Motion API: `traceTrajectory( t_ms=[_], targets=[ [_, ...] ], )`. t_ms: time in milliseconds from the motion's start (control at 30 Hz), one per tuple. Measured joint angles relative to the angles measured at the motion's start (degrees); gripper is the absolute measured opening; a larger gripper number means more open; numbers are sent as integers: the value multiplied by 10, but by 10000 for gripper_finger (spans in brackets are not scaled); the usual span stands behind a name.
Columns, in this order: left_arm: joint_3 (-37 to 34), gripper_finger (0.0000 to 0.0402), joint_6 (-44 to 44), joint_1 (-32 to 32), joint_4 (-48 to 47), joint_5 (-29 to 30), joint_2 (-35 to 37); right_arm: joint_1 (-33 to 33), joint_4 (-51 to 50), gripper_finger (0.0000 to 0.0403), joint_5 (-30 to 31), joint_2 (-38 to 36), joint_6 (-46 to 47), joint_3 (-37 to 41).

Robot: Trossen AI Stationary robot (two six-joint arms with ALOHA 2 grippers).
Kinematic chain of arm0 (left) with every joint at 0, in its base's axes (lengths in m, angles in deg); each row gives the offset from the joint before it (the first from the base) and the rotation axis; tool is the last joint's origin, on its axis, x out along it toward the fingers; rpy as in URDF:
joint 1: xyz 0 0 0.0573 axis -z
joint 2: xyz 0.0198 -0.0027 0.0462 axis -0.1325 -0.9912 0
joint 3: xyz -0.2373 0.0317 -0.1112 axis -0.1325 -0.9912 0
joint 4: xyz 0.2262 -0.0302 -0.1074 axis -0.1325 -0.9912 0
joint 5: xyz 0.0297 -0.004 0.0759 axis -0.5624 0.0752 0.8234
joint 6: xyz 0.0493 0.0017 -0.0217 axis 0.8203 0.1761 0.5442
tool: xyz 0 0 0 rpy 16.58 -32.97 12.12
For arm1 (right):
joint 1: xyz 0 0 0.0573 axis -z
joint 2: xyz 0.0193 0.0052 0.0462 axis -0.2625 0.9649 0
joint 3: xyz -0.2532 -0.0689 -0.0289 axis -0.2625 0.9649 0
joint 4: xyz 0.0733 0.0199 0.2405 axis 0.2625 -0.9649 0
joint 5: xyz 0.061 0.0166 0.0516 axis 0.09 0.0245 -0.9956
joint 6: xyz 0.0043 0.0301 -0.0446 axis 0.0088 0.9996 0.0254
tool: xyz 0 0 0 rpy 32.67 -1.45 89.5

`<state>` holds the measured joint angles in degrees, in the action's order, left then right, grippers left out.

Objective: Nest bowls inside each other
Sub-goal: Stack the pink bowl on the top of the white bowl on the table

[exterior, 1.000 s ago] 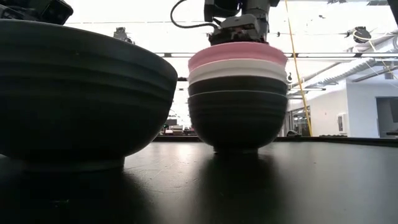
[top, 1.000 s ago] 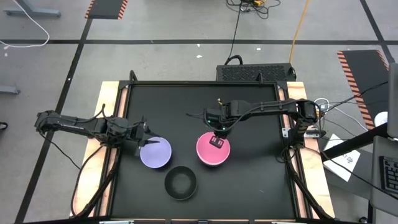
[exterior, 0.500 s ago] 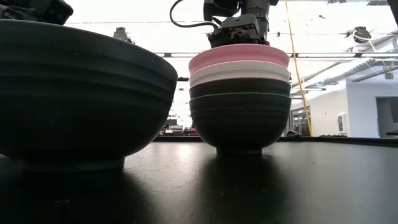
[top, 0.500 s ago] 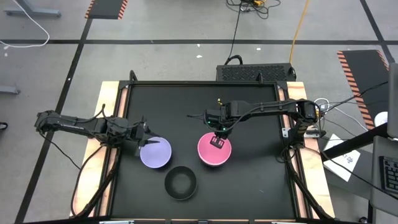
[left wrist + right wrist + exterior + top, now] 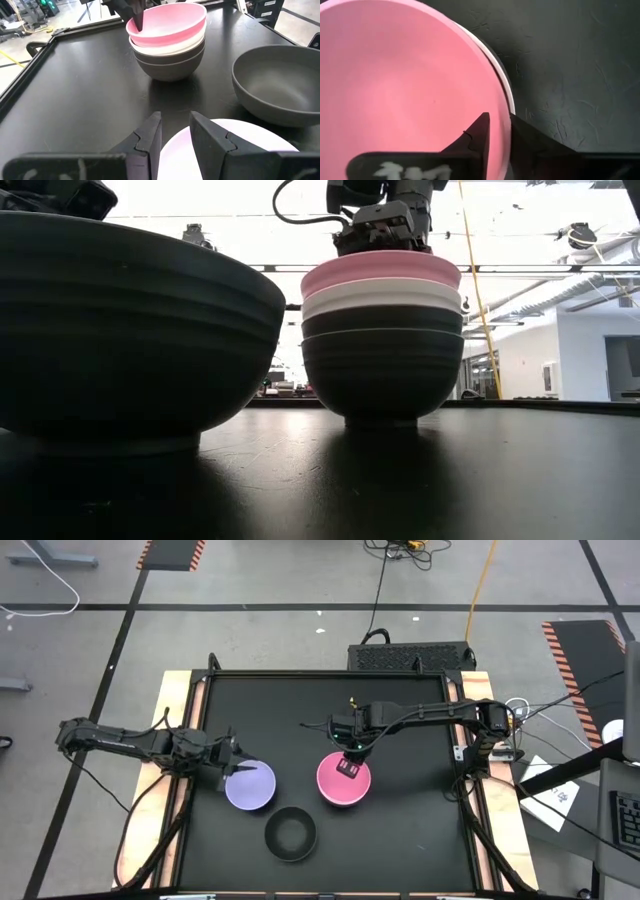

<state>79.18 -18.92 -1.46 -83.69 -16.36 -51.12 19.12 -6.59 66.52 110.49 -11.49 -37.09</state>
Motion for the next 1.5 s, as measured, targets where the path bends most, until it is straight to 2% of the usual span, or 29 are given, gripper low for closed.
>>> traceTrajectory(
  t_ms=[267,400,767,1067,1500],
  targets=[
    [-56,106,0,0,69,0,0,1,1,88,-1,0,7,0],
    [-61,106,2,0,79,0,0,2,2,94,-1,0,12,0],
    [-47,106,11,0,79,0,1,0,24,96,2,-7,6,0],
    [-47,106,0,0,86,0,1,0,54,96,25,-60,-14,0],
    [-47,106,-5,0,88,0,1,-3,42,96,33,-61,-17,2]
  ],
)
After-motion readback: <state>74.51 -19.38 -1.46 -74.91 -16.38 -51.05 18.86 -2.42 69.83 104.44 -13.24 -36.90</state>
